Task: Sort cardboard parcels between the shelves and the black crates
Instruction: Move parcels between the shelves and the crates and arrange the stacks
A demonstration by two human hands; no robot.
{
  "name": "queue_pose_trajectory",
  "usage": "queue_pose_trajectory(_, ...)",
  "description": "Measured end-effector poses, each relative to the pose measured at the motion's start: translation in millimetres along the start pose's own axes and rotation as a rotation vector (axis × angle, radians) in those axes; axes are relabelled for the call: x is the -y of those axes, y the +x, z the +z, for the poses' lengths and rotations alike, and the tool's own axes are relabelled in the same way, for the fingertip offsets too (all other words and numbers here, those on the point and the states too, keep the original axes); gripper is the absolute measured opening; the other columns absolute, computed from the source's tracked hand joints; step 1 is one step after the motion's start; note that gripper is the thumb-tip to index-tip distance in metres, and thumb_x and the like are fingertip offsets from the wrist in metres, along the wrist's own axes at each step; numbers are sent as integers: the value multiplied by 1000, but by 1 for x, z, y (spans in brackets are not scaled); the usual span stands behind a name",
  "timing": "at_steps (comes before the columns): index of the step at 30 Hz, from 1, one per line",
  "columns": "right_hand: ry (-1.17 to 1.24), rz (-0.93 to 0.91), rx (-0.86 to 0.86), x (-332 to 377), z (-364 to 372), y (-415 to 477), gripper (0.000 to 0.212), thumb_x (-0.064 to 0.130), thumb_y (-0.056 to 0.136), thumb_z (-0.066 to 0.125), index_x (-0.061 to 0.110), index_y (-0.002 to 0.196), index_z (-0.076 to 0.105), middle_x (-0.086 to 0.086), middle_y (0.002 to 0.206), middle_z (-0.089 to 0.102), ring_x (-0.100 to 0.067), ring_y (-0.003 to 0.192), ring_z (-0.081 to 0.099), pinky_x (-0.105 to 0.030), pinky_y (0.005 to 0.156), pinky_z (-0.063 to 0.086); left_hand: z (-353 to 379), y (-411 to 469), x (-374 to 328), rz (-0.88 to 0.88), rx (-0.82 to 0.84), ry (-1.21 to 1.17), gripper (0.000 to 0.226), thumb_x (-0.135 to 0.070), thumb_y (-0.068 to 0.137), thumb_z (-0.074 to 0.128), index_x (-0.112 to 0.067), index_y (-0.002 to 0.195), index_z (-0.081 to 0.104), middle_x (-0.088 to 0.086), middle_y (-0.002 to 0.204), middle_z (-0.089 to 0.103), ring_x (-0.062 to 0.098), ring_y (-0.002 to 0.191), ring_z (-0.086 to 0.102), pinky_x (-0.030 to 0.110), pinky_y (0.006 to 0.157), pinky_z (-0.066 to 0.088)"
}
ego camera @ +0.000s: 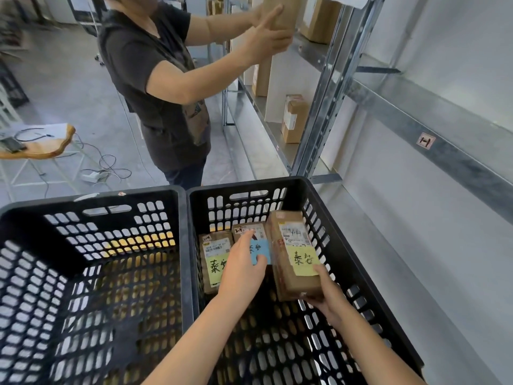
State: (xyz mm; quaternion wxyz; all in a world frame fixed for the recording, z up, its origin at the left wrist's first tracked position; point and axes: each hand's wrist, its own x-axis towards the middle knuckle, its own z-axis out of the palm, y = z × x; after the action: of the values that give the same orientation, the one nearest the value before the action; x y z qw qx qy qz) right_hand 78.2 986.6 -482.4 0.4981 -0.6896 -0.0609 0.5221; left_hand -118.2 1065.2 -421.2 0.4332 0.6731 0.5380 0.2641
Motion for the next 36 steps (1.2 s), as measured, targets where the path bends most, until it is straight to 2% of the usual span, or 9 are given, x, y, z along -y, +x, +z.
queue_pose_trajectory(4, -82, -117, -127, -8, 10, -12, 28, 45, 95, 57, 24, 109, 68, -1, 99, 74, -19, 93, 70, -35, 72, 58, -2, 0, 1, 2, -12, -5, 64, -18, 98, 56, -25, 155, 28, -6, 158, 36, 9, 146, 30, 34, 119, 32)
queue_pose_trajectory(9, 84, -198, -254, -8, 32, -14, 35, 50, 91, 64, 25, 115, 63, 2, 102, 71, -17, 96, 67, -41, 82, 57, -4, 2, -1, -8, -34, -12, 65, -17, 98, 58, -23, 155, 28, -6, 158, 35, 10, 146, 29, 37, 120, 30)
queue_pose_trajectory(12, 380, -93, -170, -14, 43, -11, 39, 47, 86, 70, 18, 112, 64, -5, 104, 73, -23, 99, 68, -46, 83, 58, -5, 2, -1, 0, -36, -12, 64, -17, 98, 57, -23, 155, 28, -7, 158, 34, 9, 146, 28, 34, 120, 28)
queue_pose_trajectory(15, 553, -34, 79, -19, 43, -10, 57, 41, 83, 72, 18, 133, 57, -11, 126, 68, -27, 117, 62, -46, 97, 52, -6, 3, 0, 5, -45, -13, 64, -17, 98, 56, -23, 155, 29, -7, 158, 35, 9, 146, 29, 32, 119, 29)
queue_pose_trajectory(19, 499, -1, 73, -9, 35, -10, 49, 38, 81, 76, 24, 126, 61, -10, 123, 66, -29, 116, 60, -45, 95, 52, 0, 5, 2, 7, -7, 8, 61, -18, 98, 55, -20, 154, 30, -4, 156, 37, 12, 145, 32, 35, 118, 32)
queue_pose_trajectory(22, 459, -67, -16, -2, 26, -12, 39, 43, 74, 78, 29, 108, 65, -3, 113, 71, -23, 112, 62, -47, 102, 49, 10, 19, 2, 78, 153, 285, 57, -19, 98, 53, -13, 151, 34, 3, 154, 41, 18, 144, 33, 34, 120, 28)
queue_pose_trajectory(27, 509, -75, -45, -7, 23, -18, 54, 45, 70, 81, 26, 117, 63, -2, 121, 69, -22, 117, 60, -44, 101, 48, 26, 61, 8, 176, 422, 830, 57, -17, 95, 52, -5, 149, 36, 13, 156, 36, 30, 146, 28, 42, 122, 23)
queue_pose_trajectory(32, 525, -62, -48, -10, 23, -16, 58, 40, 79, 77, 23, 131, 59, -5, 125, 67, -27, 121, 57, -50, 95, 51, 52, 87, 24, 379, 611, 1037, 71, -24, 94, 56, -11, 156, 23, 8, 165, 18, 26, 153, 12, 47, 124, 12)
queue_pose_trajectory(36, 510, -55, -103, -9, 25, -14, 57, 36, 78, 78, 21, 130, 60, -5, 122, 69, -26, 117, 59, -53, 94, 52, 63, 95, 33, 403, 618, 1140, 66, -24, 98, 54, -15, 156, 25, 4, 164, 23, 25, 150, 18, 47, 116, 30)
